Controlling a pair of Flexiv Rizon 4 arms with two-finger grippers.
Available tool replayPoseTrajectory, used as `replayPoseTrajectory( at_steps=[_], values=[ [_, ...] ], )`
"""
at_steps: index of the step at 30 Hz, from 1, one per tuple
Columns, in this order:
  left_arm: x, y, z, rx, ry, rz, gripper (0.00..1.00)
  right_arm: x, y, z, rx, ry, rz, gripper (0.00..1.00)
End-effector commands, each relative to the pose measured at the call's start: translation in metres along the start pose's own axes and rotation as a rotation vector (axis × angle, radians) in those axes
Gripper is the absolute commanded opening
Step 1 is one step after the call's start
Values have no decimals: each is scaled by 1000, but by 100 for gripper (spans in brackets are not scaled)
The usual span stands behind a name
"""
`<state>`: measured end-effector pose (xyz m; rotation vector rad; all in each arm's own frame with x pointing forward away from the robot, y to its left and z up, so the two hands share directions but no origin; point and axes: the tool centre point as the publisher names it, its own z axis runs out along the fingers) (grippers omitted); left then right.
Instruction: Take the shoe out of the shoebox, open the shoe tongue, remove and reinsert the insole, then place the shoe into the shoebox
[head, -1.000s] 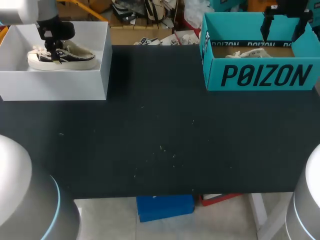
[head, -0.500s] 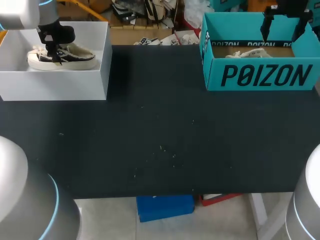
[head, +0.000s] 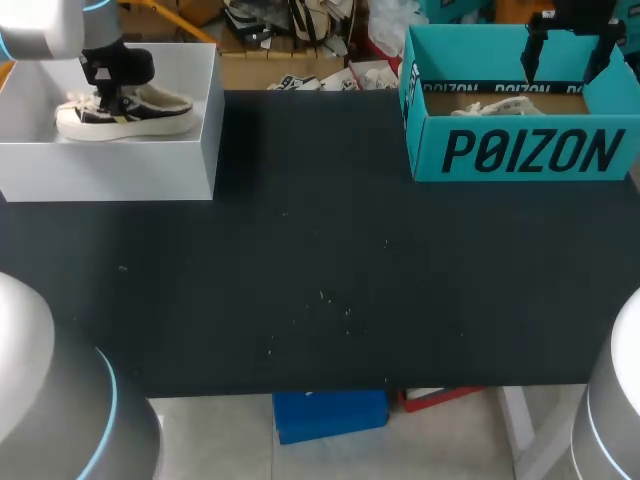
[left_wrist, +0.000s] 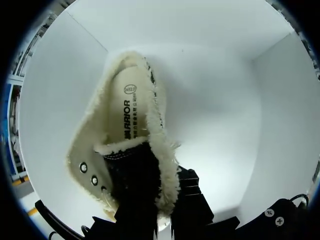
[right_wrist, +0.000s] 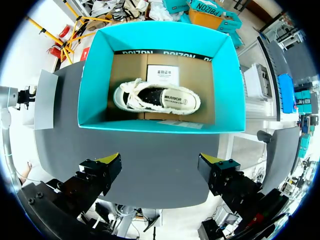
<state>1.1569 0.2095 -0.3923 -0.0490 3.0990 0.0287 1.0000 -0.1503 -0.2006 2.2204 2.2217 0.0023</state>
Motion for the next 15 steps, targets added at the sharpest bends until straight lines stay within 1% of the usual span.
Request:
replayPoseTrajectory(
  at_steps=[1, 6, 10, 15],
  values=[
    [5, 0, -15, 10, -5, -4, 0, 0, 0, 0, 1, 0, 0, 100],
    [11, 1, -32, 19, -13, 2, 0, 0, 0, 0, 1, 0, 0, 100],
    [19, -1, -50, 14, -34, 37, 0, 0, 0, 0, 1, 0, 0, 100],
    [27, -5, -88, 10, -85, 28, 0, 0, 0, 0, 1, 0, 0, 100]
  ],
)
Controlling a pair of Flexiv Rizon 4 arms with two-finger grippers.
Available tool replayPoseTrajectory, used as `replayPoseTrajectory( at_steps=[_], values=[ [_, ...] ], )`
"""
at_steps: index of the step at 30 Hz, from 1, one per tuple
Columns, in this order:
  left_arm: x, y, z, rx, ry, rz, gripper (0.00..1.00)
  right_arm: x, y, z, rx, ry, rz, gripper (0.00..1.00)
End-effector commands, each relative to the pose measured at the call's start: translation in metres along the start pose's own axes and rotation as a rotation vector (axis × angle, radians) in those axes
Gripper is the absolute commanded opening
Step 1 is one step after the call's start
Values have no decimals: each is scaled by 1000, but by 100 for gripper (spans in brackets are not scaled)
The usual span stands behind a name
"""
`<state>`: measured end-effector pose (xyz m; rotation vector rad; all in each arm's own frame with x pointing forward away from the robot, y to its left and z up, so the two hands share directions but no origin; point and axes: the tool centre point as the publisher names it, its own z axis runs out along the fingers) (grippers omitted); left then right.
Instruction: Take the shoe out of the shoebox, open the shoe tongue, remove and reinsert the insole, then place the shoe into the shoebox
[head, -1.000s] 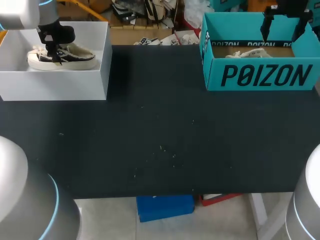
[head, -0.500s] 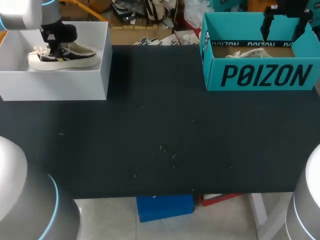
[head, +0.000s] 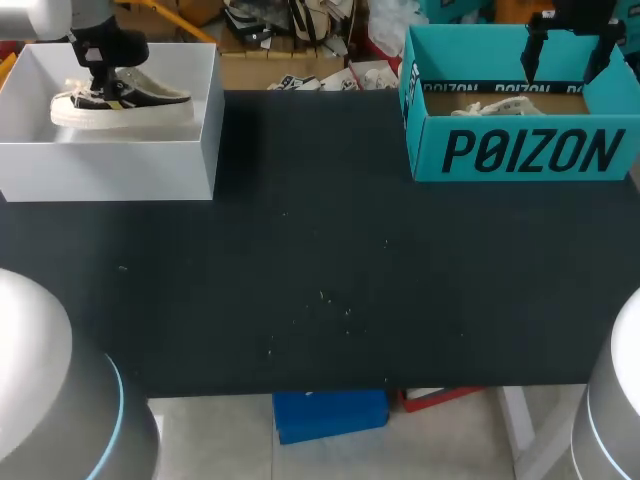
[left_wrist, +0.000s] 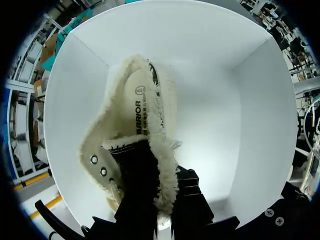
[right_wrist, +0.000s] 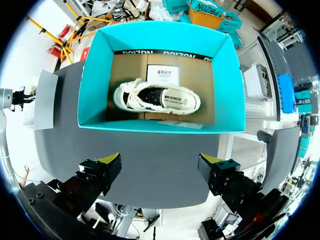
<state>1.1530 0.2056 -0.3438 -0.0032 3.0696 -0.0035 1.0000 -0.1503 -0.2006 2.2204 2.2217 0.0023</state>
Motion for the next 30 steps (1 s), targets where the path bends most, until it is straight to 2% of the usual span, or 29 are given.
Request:
replayPoseTrajectory(
  at_steps=[1, 7, 11, 16, 19, 23, 26, 30],
  values=[
    [26, -5, -49, -14, -67, -3, 0, 0, 0, 0, 1, 0, 0, 100],
    [42, -20, -105, -19, -139, -20, 0, 0, 0, 0, 1, 0, 0, 100],
    [63, -38, -151, -22, -189, -33, 0, 0, 0, 0, 1, 0, 0, 100],
    [86, -62, -191, -29, -250, -24, 0, 0, 0, 0, 1, 0, 0, 100],
    [111, -84, -217, -35, -280, -9, 0, 0, 0, 0, 1, 0, 0, 100],
    [151, -119, -237, -9, -293, 34, 0, 0, 0, 0, 1, 0, 0, 100],
    [184, -149, -246, -7, -305, 86, 0, 0, 0, 0, 1, 0, 0, 100],
    [231, -189, -249, 7, -300, 136, 0, 0, 0, 0, 1, 0, 0, 100]
  ],
)
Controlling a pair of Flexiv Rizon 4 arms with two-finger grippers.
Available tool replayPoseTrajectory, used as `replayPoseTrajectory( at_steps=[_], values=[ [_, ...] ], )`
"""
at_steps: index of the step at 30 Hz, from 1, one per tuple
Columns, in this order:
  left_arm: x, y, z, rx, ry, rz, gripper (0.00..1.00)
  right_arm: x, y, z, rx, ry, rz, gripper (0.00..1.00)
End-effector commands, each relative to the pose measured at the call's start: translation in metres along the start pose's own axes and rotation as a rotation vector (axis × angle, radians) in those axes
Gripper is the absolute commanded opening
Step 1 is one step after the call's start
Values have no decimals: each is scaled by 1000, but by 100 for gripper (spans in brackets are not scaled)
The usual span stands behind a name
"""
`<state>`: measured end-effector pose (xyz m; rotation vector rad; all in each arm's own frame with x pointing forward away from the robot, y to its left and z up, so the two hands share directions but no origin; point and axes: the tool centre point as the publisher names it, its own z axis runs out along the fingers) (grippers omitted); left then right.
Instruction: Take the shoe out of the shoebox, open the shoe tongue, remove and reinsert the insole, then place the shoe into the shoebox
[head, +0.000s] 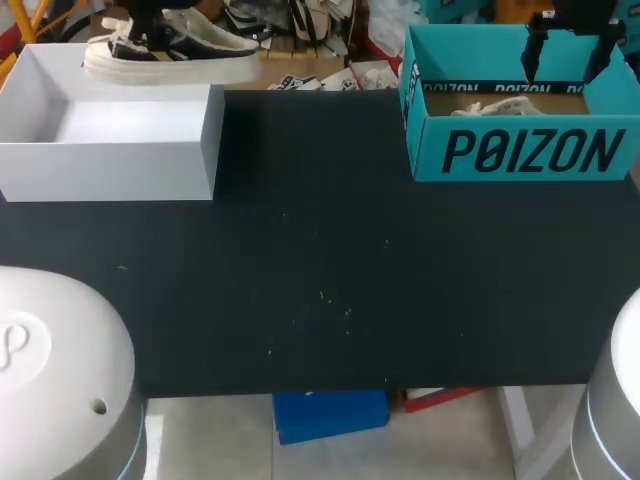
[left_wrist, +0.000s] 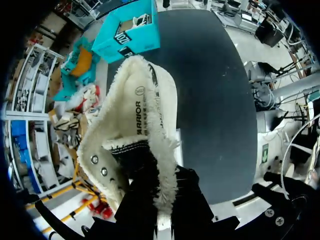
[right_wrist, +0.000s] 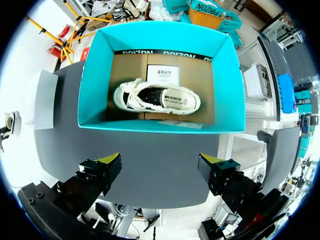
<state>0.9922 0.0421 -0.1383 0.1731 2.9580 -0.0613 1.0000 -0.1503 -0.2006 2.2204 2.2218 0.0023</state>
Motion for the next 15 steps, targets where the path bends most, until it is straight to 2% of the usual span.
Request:
replayPoseTrajectory(
  at_steps=[1, 9, 15],
  values=[
    [87, -47, -39, -45, -191, 39, 0, 0, 0, 0, 0, 0, 0, 100],
    [146, -112, -13, -12, -140, 53, 0, 0, 0, 0, 0, 0, 0, 100],
    [173, -133, 19, -15, -112, 35, 0, 0, 0, 0, 0, 0, 0, 100]
  ],
)
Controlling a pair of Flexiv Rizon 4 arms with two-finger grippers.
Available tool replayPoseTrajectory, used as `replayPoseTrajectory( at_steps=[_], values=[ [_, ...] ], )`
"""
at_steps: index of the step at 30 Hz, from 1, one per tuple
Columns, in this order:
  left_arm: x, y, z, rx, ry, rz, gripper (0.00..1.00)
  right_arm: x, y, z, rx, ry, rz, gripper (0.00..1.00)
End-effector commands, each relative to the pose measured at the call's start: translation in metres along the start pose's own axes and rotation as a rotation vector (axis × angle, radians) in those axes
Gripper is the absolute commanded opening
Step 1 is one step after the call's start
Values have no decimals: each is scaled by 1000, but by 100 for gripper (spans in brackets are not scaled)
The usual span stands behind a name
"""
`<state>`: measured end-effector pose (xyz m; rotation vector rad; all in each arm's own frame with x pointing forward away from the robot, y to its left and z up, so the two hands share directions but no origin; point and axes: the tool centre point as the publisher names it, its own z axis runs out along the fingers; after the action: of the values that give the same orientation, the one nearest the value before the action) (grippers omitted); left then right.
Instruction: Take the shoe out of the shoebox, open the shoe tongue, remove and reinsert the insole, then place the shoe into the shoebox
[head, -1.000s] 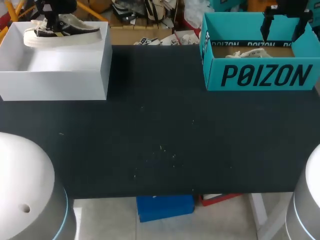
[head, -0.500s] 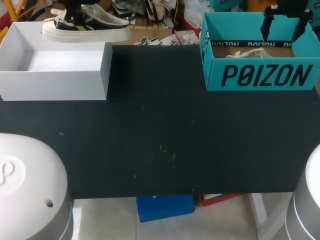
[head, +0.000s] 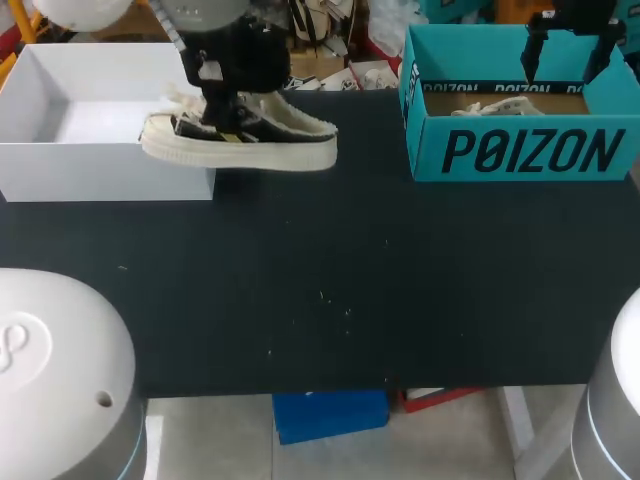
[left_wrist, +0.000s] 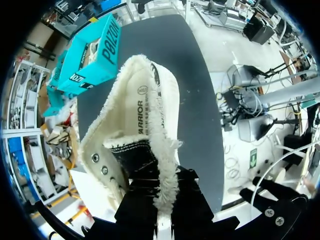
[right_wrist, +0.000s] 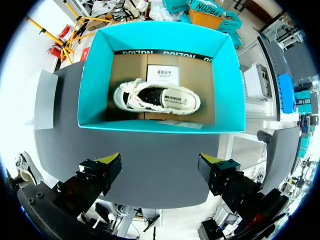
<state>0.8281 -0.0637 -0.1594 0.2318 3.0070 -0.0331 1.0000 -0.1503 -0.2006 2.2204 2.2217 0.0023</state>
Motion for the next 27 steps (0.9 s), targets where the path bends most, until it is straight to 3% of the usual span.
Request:
replayPoseTrajectory(
  at_steps=[1, 14, 18, 27],
  values=[
    [23, -12, 30, -4, -153, -17, 0, 0, 0, 0, 1, 0, 0, 100],
    [36, -36, 110, 51, -114, -94, 0, 0, 0, 0, 1, 0, 0, 100],
    [38, -40, 135, 36, -111, -109, 0, 0, 0, 0, 1, 0, 0, 100],
    [39, -53, 170, 36, -120, -96, 0, 0, 0, 0, 1, 0, 0, 100]
  ],
)
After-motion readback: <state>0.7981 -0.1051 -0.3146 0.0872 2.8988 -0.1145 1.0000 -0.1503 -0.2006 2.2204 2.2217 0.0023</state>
